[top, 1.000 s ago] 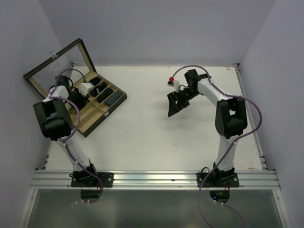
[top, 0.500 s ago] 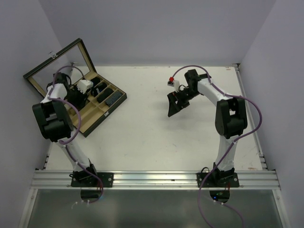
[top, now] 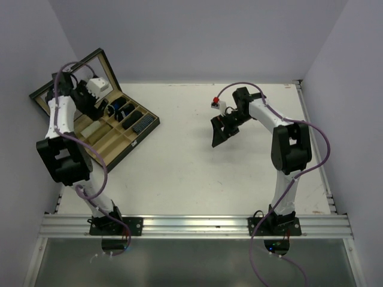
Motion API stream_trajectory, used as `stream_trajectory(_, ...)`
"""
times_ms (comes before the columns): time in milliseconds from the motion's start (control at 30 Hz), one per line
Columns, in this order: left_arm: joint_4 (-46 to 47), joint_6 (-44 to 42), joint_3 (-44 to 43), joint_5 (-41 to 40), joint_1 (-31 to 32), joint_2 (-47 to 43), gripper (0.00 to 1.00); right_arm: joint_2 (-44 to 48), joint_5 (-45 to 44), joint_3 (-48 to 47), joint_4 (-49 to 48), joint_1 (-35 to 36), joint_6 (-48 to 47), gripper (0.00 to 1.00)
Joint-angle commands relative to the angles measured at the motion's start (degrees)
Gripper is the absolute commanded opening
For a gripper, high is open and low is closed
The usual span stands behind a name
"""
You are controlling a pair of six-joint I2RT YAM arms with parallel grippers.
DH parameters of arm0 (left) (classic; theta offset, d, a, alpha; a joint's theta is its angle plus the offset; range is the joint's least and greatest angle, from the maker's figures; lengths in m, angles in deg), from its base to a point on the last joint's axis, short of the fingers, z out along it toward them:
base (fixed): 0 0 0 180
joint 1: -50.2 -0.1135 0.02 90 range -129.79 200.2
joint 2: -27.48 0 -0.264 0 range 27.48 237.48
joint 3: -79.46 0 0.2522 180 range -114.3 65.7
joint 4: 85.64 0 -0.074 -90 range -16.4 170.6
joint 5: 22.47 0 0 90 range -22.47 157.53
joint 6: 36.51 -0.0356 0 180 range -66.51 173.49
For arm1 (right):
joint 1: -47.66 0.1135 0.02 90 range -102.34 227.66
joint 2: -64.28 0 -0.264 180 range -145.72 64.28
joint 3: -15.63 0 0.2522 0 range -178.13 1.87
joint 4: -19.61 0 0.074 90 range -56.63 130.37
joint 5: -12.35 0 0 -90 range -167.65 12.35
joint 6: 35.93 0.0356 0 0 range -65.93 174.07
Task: Roll the underwear
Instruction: Place the rolled underwear into the container
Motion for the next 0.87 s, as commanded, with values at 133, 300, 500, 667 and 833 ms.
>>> stream_trajectory(133, -0.8, 6.4, -10.0, 7.3, 5.7, -9.5, 1.0, 8.8, -5.5, -1.0, -1.4, -1.4, -1.0, 0.99)
stream_trajectory(300, 3.7, 20.3, -5.7, 6.4, 16.6, -12.1, 1.0, 13.5, -9.8, 1.5, -5.5, -2.9, 2.4, 0.99)
stream_trajectory(500, 14.0, 33.9, 5.4, 8.0, 31.9, -11.4, 1.0, 20.4, -14.1, 11.9, -15.1, -4.8, 9.0, 0.99)
stream_trajectory(667, 20.2, 36.3, 14.5, 7.4, 32.9, -13.5, 1.0, 25.2, -16.9, 18.1, -17.5, -4.8, 9.6, 0.99)
stream_trajectory(833, 23.3, 37.0, 21.4, 6.1, 32.9, -17.5, 1.0, 27.7, -16.7, 21.5, -20.8, -4.8, 10.0, 0.99)
